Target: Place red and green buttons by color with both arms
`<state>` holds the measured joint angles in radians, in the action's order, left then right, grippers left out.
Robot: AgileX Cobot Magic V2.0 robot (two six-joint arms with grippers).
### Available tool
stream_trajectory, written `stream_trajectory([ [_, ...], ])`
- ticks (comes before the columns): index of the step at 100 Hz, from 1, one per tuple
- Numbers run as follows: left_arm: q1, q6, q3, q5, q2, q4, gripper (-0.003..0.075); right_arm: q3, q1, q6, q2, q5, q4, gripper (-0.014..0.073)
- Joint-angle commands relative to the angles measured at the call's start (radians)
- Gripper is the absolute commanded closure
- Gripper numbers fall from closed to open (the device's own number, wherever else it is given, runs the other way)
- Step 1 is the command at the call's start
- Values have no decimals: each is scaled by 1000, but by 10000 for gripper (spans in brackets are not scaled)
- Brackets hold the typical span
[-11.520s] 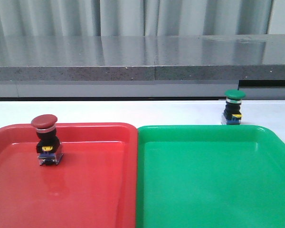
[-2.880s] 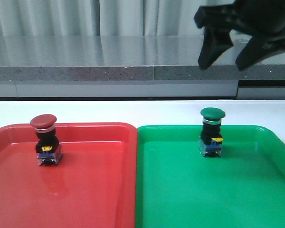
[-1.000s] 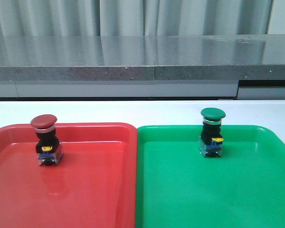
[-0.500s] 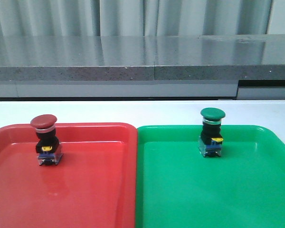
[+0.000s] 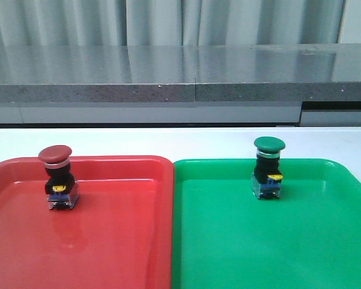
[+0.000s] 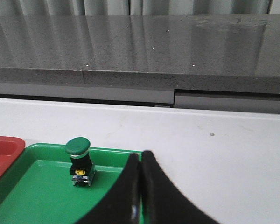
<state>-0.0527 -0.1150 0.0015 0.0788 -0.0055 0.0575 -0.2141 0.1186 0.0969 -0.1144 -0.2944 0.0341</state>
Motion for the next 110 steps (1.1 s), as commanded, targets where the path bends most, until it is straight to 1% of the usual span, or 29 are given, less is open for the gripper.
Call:
stream_trajectory([
  [1, 3, -10, 42, -86, -29, -9, 739, 41, -28, -6, 61, 137, 3, 704],
  [15, 3, -10, 42, -86, -29, -9, 739, 122, -51, -6, 150, 167, -13, 704],
  [51, 3, -10, 42, -86, -29, -9, 739, 227, -52, -6, 145, 275, -16, 704],
  [110, 3, -10, 42, -86, -29, -9, 739, 226, -52, -6, 145, 257, -16, 704],
])
